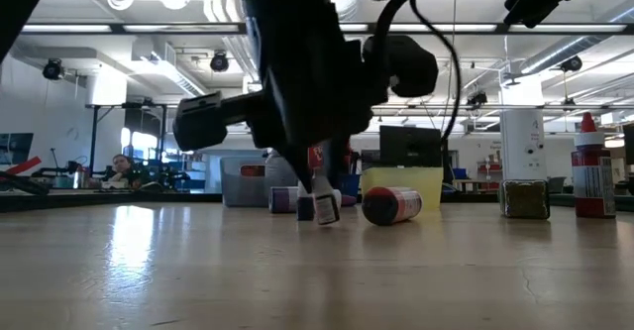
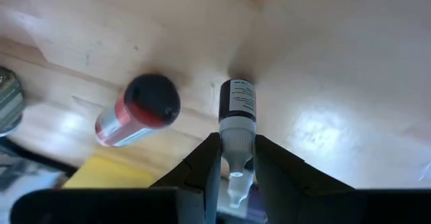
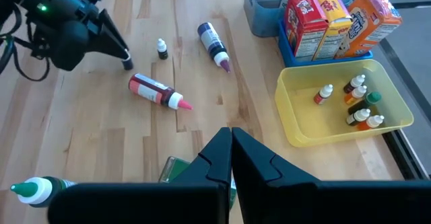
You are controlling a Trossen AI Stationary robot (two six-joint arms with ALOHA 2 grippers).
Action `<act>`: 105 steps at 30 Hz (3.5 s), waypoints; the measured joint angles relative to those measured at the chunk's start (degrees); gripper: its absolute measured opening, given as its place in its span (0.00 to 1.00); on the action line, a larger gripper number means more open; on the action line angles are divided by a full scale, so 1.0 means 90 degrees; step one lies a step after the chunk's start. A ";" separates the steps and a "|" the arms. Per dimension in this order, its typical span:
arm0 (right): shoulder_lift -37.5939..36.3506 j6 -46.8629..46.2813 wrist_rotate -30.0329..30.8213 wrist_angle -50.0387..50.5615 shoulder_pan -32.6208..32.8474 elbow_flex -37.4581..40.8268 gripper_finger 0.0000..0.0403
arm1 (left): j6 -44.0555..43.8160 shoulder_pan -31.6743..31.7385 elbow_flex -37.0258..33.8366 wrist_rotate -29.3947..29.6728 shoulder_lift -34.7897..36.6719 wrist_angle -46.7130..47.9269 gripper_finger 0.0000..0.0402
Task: Pick & Place Kitchen Items
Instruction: Move the small pink food coloring bottle to the center of the table, then put the small pink food coloring bottle into the yellow bin
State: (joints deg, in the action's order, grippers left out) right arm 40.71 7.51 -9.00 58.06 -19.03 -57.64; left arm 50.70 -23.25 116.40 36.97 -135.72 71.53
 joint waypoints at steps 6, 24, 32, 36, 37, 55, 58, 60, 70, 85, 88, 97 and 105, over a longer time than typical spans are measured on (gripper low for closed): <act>0.0000 0.0000 -0.0002 0.0000 0.0000 0.0000 0.02 | 0.0331 -0.0062 -0.0199 0.0214 0.0000 -0.0045 0.22; -0.0001 0.0000 -0.0002 -0.0001 0.0000 0.0002 0.02 | 0.0665 -0.0189 -0.0013 0.0127 0.0000 -0.0175 0.22; -0.0002 0.0000 -0.0002 0.0000 0.0000 0.0002 0.02 | 0.0582 -0.0186 0.0053 0.0010 0.0000 -0.0196 0.30; 0.0000 0.0000 -0.0001 0.0000 0.0000 0.0001 0.02 | 0.0479 -0.0184 0.0053 0.0018 0.0000 -0.0242 0.38; -0.0002 0.0000 -0.0002 -0.0002 0.0000 0.0002 0.02 | 0.0468 -0.0184 0.0053 0.0059 0.0000 -0.0267 0.40; -0.0002 0.0000 0.0000 -0.0003 0.0000 0.0001 0.02 | -0.2691 -0.0109 0.0065 -0.1102 0.1244 0.0053 0.45; -0.0002 0.0000 -0.0002 -0.0002 0.0000 0.0000 0.02 | -0.3910 0.0211 -0.0012 -0.2371 0.1826 -0.0112 0.44; 0.0000 0.0000 -0.0002 -0.0003 0.0000 0.0000 0.02 | -0.4310 0.0496 -0.0319 -0.3304 0.2314 -0.0567 0.43; -0.0001 0.0000 -0.0001 -0.0002 0.0000 0.0002 0.02 | -0.4085 0.1296 -0.4285 -0.3969 0.5653 -0.4898 0.30; -0.0002 0.0000 0.0000 -0.0002 0.0000 0.0000 0.02 | -0.4310 0.1589 -0.8933 -0.2471 0.9935 -0.8126 0.27; -0.0002 0.0000 -0.0002 -0.0002 0.0000 0.0002 0.02 | -0.4396 0.1589 -0.9486 -0.2425 1.0599 -0.8237 0.27; -0.0002 0.0000 0.0000 -0.0002 0.0000 0.0002 0.02 | -0.4636 0.1589 -1.0926 -0.1921 1.2111 -0.8595 0.27; -0.0001 0.0001 -0.0001 -0.0002 0.0000 0.0000 0.02 | -0.4747 0.1589 -1.1794 -0.1860 1.2870 -0.8902 0.27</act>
State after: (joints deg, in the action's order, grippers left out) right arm 40.69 7.52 -9.00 58.04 -19.03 -57.65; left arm 7.97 -8.95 10.26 20.23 -19.89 -8.59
